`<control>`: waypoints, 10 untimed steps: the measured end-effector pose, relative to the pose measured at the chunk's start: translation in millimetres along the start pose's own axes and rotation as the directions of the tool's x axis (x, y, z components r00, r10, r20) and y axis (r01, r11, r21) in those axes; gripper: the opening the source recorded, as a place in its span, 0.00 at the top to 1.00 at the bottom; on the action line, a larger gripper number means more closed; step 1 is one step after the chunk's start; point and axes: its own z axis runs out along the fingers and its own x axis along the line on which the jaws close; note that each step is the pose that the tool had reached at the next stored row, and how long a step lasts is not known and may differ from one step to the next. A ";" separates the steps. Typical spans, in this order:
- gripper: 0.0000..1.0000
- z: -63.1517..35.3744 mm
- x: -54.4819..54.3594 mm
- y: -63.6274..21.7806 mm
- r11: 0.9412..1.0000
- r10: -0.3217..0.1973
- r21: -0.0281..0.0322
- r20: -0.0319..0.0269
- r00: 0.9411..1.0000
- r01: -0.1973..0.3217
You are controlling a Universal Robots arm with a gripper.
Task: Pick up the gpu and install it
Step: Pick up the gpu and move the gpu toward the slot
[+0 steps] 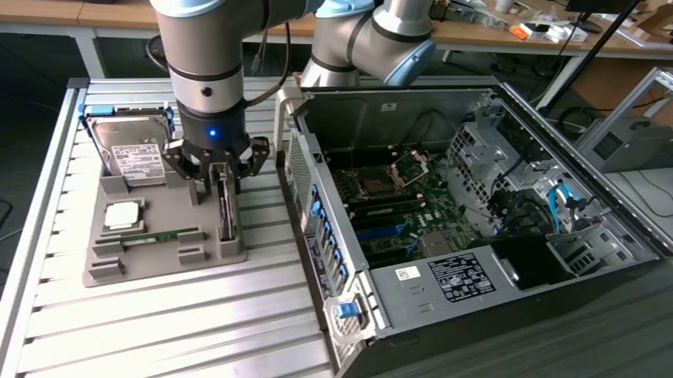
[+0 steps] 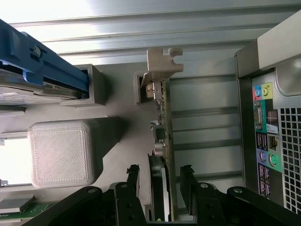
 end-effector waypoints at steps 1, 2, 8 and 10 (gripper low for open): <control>0.52 0.0 0.0 0.0 1.000 0.000 0.000 0.000 1.000 0.000; 0.52 0.0 0.0 0.0 1.000 0.000 0.000 0.000 1.000 0.000; 0.66 0.0 0.0 0.0 1.000 0.000 0.000 0.000 1.000 0.000; 0.73 0.0 0.0 0.0 1.000 0.000 0.000 0.000 1.000 0.000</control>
